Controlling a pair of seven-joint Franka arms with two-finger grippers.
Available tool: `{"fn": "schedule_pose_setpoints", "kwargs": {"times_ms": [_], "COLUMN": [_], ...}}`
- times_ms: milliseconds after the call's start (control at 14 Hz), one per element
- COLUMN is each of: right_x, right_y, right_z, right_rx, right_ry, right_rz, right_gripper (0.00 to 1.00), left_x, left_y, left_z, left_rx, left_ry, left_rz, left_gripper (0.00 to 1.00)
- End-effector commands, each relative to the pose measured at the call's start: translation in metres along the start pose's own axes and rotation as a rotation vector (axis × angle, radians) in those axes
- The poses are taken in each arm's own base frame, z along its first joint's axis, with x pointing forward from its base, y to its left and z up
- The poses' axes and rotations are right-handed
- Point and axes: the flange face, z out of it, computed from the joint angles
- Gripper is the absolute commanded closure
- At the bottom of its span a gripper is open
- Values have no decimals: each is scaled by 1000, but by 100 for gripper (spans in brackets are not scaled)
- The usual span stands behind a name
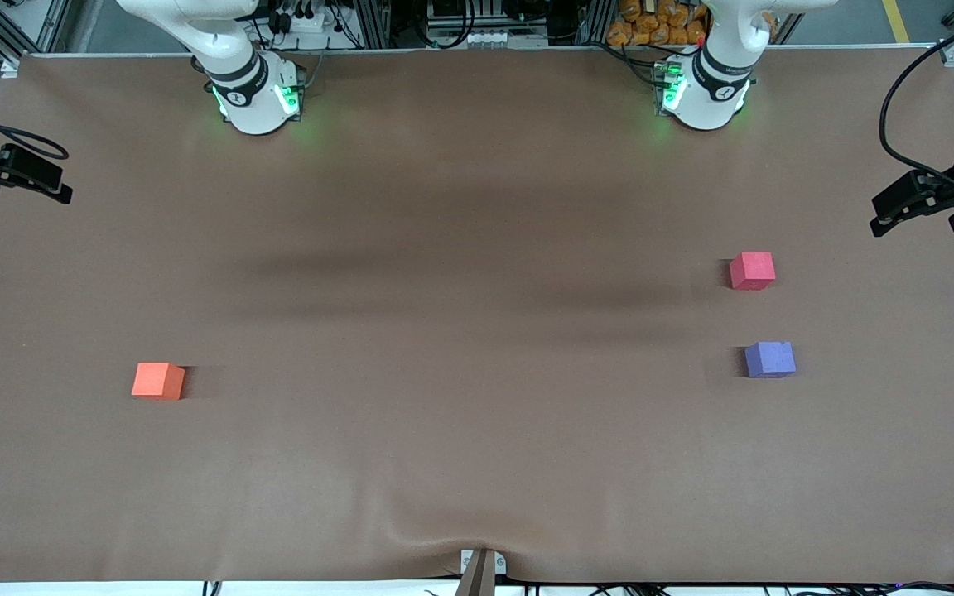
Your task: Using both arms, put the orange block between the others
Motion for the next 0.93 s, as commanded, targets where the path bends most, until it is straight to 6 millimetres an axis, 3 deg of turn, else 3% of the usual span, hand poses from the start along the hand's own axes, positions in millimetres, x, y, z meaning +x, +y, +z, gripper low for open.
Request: {"fn": "schedule_pose_setpoints", "kwargs": {"times_ms": [0, 356, 855], "right_x": [-5, -7, 1], "right_y": [5, 4, 18], "right_z": [-3, -6, -7], "right_rx": [-16, -16, -12], "right_ry": [-16, -12, 28], "right_rz": [21, 19, 45], "right_gripper": [0, 0, 0], "left_x": [2, 2, 3], "left_y": [-2, -2, -2], "left_z": [-3, -3, 1], "left_rx": [-14, -13, -12], "left_ry": [-9, -9, -15], "left_rz": [13, 14, 16], "left_gripper": [0, 0, 0]}}
